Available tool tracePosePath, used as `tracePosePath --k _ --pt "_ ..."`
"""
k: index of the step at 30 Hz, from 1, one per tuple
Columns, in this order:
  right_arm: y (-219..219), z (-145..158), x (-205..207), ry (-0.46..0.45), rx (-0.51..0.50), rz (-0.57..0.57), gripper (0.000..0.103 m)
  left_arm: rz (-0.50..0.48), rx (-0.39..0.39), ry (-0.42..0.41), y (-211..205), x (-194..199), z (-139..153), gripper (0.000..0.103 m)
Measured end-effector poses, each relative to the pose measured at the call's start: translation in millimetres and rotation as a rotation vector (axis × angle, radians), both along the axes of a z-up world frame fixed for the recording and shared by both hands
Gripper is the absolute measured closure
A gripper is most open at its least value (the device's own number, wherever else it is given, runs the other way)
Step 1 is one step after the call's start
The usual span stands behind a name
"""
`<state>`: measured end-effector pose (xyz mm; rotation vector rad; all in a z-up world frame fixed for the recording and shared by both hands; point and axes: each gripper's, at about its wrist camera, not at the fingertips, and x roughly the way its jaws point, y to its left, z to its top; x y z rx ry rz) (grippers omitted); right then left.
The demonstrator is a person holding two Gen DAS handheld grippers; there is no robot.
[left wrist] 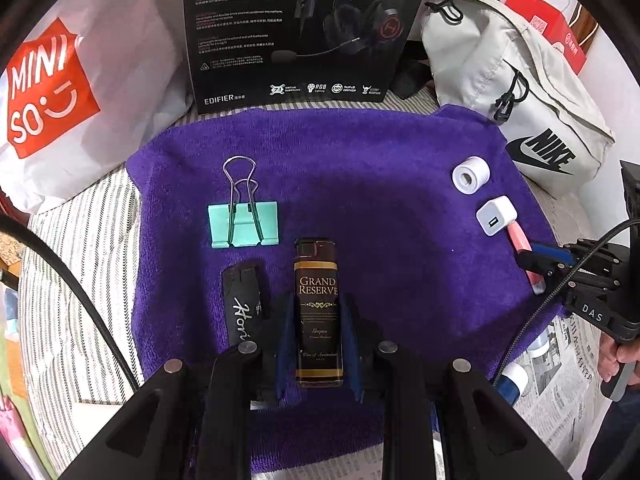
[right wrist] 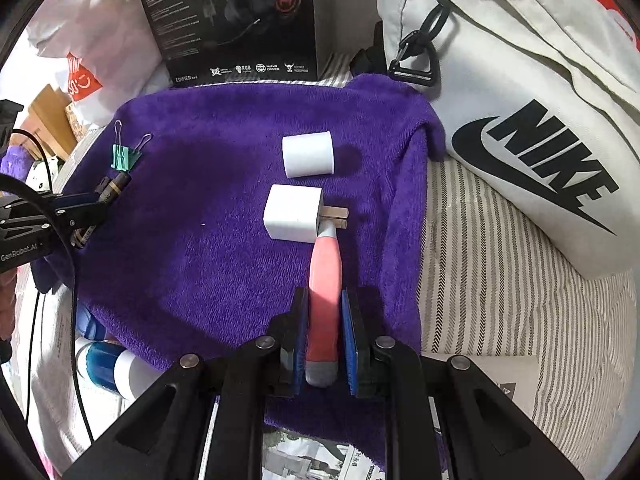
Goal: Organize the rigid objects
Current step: 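Carry Grand Reserve box over towel with left tool while right tool places pink tube there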
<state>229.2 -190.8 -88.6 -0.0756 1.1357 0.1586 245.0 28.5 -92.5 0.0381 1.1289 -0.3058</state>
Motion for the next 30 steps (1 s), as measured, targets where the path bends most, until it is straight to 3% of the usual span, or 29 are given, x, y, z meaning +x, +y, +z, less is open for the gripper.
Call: tracePosePath --k 10,18,25,30 --pt "0 -1 0 -0.018 -0.001 0.023 0.084 0.014 0.017 0.014 1 9 -3 0.081" --pt "8 2 -7 -0.036 0.034 0.078 0.054 0.007 0.053 0.007 -3 4 0 0.079" --pt "2 14 -19 -0.051 0.056 0.054 0.049 0.024 0.034 0.032 3 -11 2 0.064" --pt "-9 31 -36 -0.082 0.084 0.011 0.046 0.058 0.067 0.016 6 -29 13 0.063"
